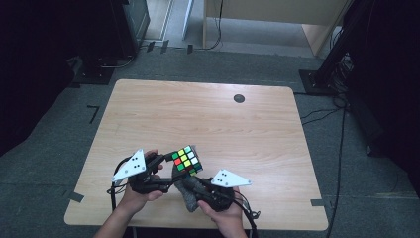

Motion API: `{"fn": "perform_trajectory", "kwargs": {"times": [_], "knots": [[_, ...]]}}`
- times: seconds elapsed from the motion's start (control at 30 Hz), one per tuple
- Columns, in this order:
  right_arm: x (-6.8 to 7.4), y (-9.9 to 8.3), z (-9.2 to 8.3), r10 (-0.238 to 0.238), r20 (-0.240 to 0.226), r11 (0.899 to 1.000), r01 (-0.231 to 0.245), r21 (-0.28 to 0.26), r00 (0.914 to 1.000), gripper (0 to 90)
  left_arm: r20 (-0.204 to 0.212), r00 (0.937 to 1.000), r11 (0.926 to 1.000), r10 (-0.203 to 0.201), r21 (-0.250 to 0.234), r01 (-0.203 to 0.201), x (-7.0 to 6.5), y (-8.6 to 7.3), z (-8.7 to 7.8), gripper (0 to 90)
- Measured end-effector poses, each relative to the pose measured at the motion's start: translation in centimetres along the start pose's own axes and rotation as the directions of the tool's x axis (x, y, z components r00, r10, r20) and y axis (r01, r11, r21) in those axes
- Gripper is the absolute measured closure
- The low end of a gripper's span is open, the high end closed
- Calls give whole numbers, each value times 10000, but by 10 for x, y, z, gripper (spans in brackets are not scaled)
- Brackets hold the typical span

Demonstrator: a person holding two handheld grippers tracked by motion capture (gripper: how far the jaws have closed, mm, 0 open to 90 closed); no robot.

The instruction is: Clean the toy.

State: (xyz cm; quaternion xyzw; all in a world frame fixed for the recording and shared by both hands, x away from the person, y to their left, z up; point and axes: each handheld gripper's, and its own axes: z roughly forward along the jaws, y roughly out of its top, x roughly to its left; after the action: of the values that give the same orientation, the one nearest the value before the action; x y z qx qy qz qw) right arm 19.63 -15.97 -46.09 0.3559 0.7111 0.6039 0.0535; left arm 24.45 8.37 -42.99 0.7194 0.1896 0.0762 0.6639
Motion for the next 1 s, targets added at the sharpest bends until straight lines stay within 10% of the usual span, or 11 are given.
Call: {"fn": "perform_trajectory", "kwargs": {"times": [0.13,0.4,0.63,0.8,1.0], "knots": [[2,1,-1,-257,195,9997,257,5,9995,723,-141,9999,10000,30,-41,-31,3,1,-4,344],[-34,22,-44,1009,1272,9831,-793,-1650,9867,722,94,9977,9961,677,553,-681,2,0,-3,344],[-33,34,-58,1716,-256,9568,-1728,-2336,9848,718,231,9810,9669,1927,1659,-1939,-11,-6,9,344],[-34,33,-58,1906,-393,9522,-1945,-2355,9809,718,361,9846,9775,1708,1194,-1740,-12,-3,6,345],[-46,20,-44,3178,-540,9366,-3223,-1378,9466,716,274,9886,9843,1479,932,-1499,-5,-2,0,344]]}}
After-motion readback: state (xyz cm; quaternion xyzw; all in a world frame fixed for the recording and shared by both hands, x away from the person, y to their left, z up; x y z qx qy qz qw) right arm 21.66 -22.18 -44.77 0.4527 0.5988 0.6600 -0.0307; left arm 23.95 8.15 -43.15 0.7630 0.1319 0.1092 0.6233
